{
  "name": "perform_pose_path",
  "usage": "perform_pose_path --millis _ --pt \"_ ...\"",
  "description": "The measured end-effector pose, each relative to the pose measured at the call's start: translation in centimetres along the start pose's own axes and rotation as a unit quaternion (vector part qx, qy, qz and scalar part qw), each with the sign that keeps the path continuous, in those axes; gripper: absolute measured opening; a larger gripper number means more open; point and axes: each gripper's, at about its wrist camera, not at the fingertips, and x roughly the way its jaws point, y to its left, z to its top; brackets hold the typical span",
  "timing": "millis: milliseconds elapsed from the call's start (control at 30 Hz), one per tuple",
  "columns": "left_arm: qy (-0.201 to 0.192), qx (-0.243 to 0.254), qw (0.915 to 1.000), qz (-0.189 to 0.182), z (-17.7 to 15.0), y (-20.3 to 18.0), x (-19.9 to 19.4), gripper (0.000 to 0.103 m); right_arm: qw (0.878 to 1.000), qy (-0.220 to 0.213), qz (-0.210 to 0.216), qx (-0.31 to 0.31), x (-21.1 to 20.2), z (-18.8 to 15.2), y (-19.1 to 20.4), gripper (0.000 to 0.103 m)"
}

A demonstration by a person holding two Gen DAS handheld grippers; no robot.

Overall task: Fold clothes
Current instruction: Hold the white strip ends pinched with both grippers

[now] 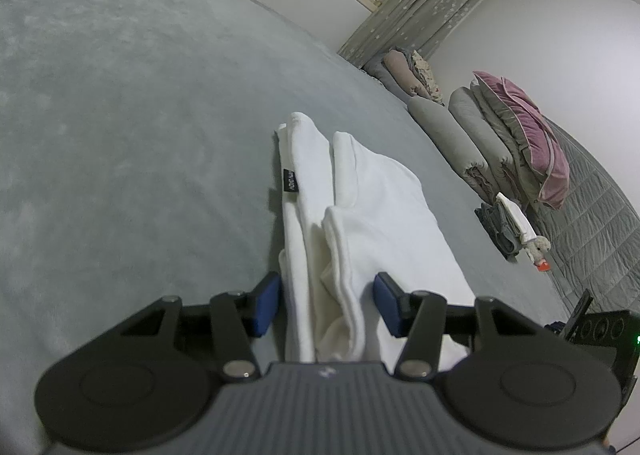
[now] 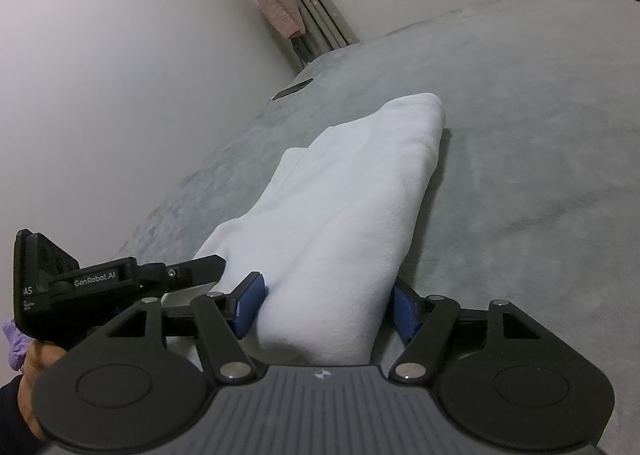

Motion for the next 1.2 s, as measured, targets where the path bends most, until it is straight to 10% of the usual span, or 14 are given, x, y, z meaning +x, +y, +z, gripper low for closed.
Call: perform_pose_path --millis 1200 --pt "-0.005 0.006 0.9999 0.009 -0.32 -0.59 0.03 0.051 1.000 0.000 0.003 0.006 -0.33 0.00 0.21 0.071"
